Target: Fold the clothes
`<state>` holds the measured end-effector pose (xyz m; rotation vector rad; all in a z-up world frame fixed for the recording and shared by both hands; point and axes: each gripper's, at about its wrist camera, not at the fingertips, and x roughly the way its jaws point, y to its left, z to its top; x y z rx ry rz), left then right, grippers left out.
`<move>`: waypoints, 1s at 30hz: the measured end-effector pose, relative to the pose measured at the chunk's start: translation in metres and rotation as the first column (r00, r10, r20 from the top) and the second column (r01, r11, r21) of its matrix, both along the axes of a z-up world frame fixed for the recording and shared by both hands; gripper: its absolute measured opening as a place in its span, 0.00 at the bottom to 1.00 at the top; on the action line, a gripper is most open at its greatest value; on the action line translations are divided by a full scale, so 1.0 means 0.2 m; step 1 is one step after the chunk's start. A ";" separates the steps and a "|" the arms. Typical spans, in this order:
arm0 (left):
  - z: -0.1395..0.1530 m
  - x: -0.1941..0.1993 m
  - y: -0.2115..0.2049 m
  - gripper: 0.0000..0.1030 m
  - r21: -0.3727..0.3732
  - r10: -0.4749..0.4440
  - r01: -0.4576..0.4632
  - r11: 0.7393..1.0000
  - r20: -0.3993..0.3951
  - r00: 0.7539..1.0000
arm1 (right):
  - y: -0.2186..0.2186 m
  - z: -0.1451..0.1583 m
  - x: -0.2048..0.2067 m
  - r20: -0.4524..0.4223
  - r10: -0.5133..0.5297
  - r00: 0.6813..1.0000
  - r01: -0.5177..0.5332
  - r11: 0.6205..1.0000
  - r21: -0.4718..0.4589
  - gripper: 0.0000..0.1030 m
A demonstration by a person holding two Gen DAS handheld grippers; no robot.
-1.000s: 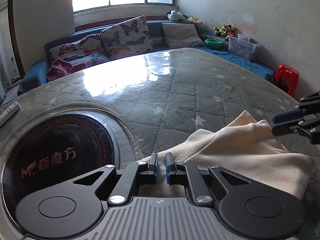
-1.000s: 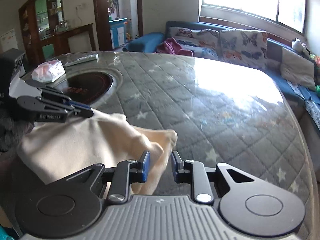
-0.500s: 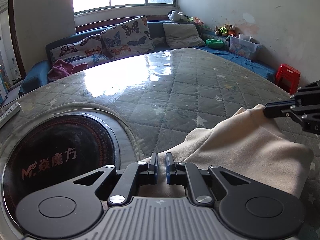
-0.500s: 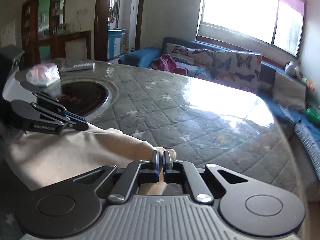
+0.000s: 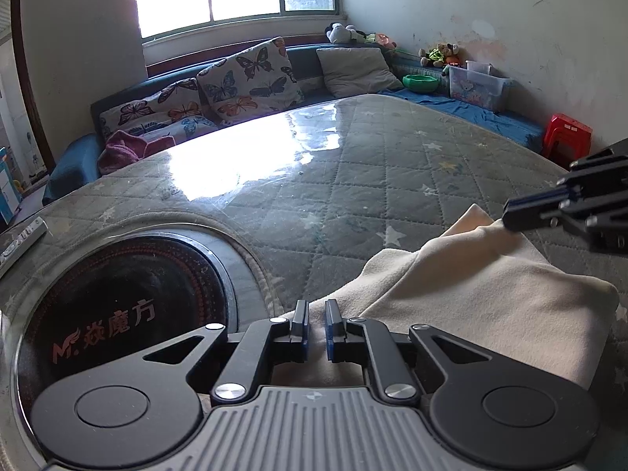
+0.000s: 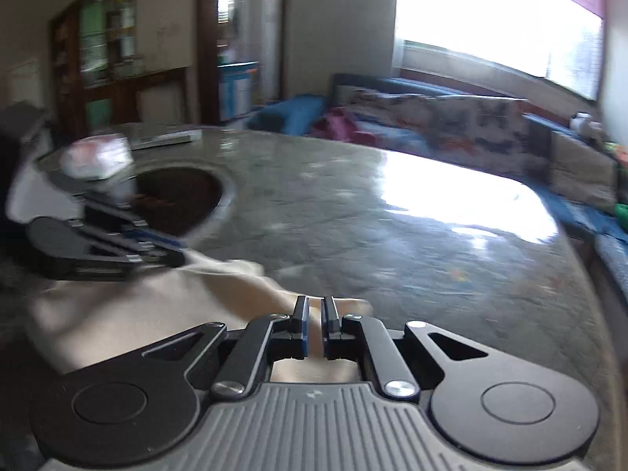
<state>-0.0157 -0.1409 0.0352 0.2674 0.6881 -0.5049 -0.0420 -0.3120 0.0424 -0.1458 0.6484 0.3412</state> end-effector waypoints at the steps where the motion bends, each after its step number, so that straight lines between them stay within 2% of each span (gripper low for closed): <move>1: 0.00 0.00 0.00 0.10 0.003 -0.001 0.001 1.000 0.002 1.000 | 0.02 -0.01 0.01 -0.008 0.014 1.000 -0.014 1.000 -0.003 0.05; 4: 0.00 0.00 0.00 0.10 0.008 0.001 -0.001 1.000 0.003 1.000 | 0.06 -0.12 0.10 -0.058 0.020 0.998 -0.023 0.999 -0.042 0.05; 5: 0.00 0.00 0.00 0.10 0.009 0.001 -0.001 1.000 0.002 1.000 | 0.05 -0.13 0.11 -0.057 0.018 0.998 -0.020 0.999 -0.031 0.04; 7: 0.01 0.00 -0.01 0.10 0.011 0.000 0.000 1.000 0.003 1.000 | 0.00 -0.11 0.11 -0.068 0.000 0.998 0.001 1.000 0.021 0.05; 9: 0.01 -0.01 -0.01 0.10 0.014 -0.002 0.002 1.000 0.006 1.000 | -0.06 -0.06 0.09 -0.060 -0.031 0.998 0.033 0.999 0.033 0.05; 14: 0.07 -0.07 -0.04 0.10 -0.010 -0.019 0.019 1.000 0.048 0.999 | -0.17 0.03 -0.01 -0.058 -0.050 0.997 0.051 0.999 0.013 0.05; 16: 0.12 -0.13 -0.06 0.10 -0.030 -0.047 0.049 0.998 0.079 0.996 | -0.19 0.05 -0.05 -0.060 -0.047 0.997 0.048 0.999 0.007 0.05; 19: 0.15 -0.22 -0.15 0.10 -0.065 -0.142 0.149 0.987 0.092 0.985 | -0.21 0.06 -0.08 -0.069 -0.044 0.997 0.046 0.999 0.029 0.05; 24: 0.12 -0.35 -0.35 0.10 -0.090 -0.325 0.331 0.939 0.073 0.943 | -0.20 0.08 -0.05 -0.087 -0.003 0.996 0.010 0.997 0.079 0.05; 28: 0.05 -0.37 -0.44 0.09 -0.095 -0.391 0.394 0.914 0.051 0.919 | -0.15 0.06 0.01 -0.115 0.054 0.992 -0.043 0.994 0.097 0.05; 30: 0.02 -0.37 -0.46 0.09 -0.084 -0.403 0.405 0.910 0.043 0.914 | -0.14 0.04 0.04 -0.138 0.075 0.988 -0.061 0.993 0.100 0.05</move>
